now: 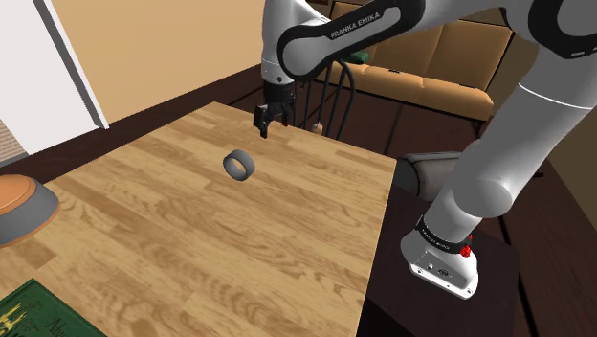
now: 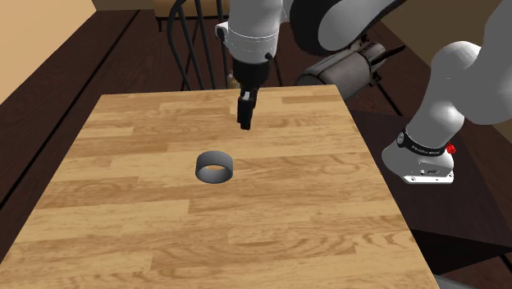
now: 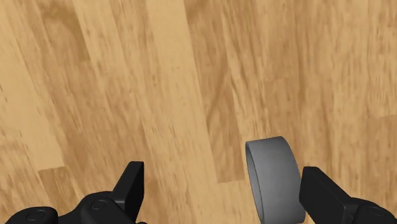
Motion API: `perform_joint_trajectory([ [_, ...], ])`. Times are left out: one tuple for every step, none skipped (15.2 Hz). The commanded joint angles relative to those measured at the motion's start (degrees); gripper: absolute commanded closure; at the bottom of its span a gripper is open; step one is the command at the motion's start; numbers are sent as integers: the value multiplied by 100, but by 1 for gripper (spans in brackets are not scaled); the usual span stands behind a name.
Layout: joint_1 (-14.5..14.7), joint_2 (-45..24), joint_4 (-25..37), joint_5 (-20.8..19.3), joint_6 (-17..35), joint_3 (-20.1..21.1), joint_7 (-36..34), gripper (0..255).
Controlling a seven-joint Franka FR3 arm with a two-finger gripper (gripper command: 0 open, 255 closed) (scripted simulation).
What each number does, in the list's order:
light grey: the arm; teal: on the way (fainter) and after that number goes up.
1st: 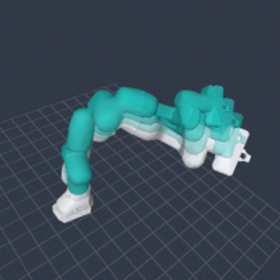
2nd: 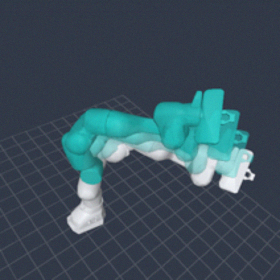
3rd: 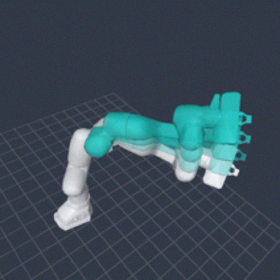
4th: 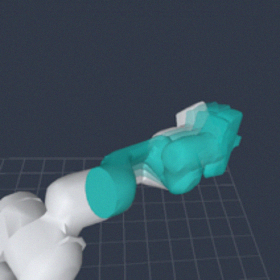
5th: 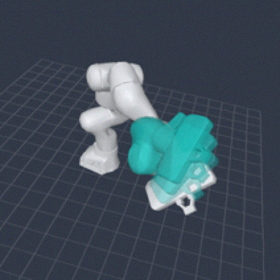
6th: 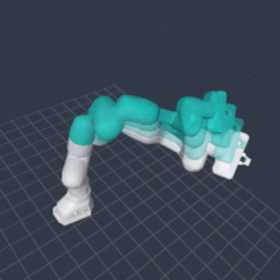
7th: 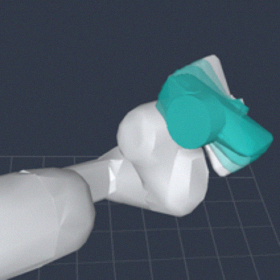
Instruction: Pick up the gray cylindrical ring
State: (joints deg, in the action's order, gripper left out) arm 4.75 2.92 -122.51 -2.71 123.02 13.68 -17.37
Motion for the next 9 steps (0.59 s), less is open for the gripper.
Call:
perform_joint_trajectory([
  [47, -423, 276, -115, 122, 64, -97, 0],
  [76, -642, 430, -181, 171, 91, -149, 0],
  [110, -861, 591, -250, 214, 113, -201, 0],
  [147, -1081, 760, -320, 249, 130, -251, 0],
  [188, -1302, 935, -390, 278, 145, -300, 0],
  [233, -1523, 1117, -461, 299, 155, -346, 0],
  [282, -1745, 1307, -530, 314, 161, -390, 0],
  [334, -1968, 1505, -598, 322, 164, -430, 0],
  [390, -2191, 1711, -663, 324, 164, -466, 0],
])
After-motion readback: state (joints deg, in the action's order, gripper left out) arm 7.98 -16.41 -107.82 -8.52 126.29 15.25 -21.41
